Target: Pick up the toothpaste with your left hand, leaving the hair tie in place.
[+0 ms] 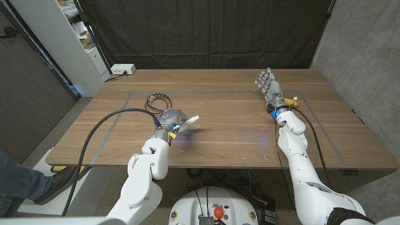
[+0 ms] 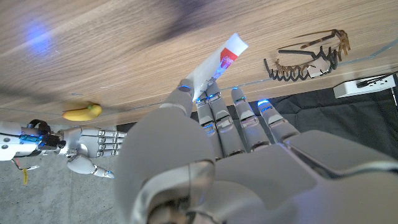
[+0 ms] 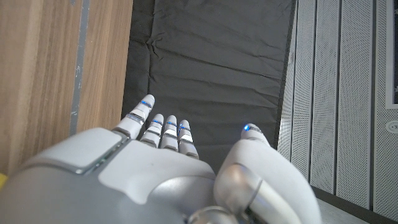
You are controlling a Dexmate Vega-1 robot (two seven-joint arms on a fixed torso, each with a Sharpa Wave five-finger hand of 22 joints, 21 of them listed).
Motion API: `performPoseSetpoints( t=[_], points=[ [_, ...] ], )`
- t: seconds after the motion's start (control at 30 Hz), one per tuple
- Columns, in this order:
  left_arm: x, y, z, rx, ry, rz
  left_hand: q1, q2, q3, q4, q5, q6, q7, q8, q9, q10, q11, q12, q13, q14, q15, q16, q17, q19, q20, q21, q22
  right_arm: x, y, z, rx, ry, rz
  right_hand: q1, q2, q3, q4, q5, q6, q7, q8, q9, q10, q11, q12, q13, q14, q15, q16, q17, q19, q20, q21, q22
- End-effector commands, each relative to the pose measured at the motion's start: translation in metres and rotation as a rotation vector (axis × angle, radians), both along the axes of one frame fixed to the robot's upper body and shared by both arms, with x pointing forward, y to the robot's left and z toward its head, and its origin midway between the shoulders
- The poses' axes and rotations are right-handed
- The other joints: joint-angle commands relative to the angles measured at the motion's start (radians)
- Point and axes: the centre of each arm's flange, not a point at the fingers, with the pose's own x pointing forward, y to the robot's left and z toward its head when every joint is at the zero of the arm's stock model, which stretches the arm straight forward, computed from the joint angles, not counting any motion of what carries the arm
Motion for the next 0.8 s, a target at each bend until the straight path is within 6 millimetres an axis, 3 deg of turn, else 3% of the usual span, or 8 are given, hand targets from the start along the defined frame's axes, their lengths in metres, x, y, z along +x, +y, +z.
performPoseSetpoints(
  t=[0.03, 0.8],
  points=[
    [-0.012, 0.005, 0.009, 0.018, -0.03, -0.007, 0.01, 0.0, -0.006, 0.001, 0.002, 0.004, 0.006, 0.0, 0.001, 0.003, 0.002, -0.001, 0.003, 0.009, 0.003, -0.001, 0.003, 0.007, -0.002, -0.003, 0.002, -0.003, 0.004, -0.004, -0.002, 0.004, 0.001, 0.003, 0.002, -0.001, -0.005, 0.006, 0.01, 0.004, 0.007, 0.004, 0.01, -0.001, 0.004, 0.003, 0.003, 0.001, 0.006, 0.003, 0.003, 0.007, -0.001, 0.005],
    [-0.027, 0.01, 0.039, 0.065, -0.087, -0.028, 0.017, 0.003, -0.012, 0.002, 0.003, 0.007, 0.008, -0.005, 0.002, 0.007, 0.005, -0.006, 0.009, 0.013, 0.004, -0.004, 0.003, 0.009, 0.0, -0.005, 0.003, -0.002, 0.012, -0.004, 0.002, 0.003, 0.007, 0.003, 0.003, -0.002, -0.007, 0.007, 0.011, 0.005, 0.006, 0.004, 0.01, -0.001, 0.004, 0.003, 0.004, 0.002, 0.006, 0.003, 0.003, 0.006, -0.001, 0.005]
  ],
)
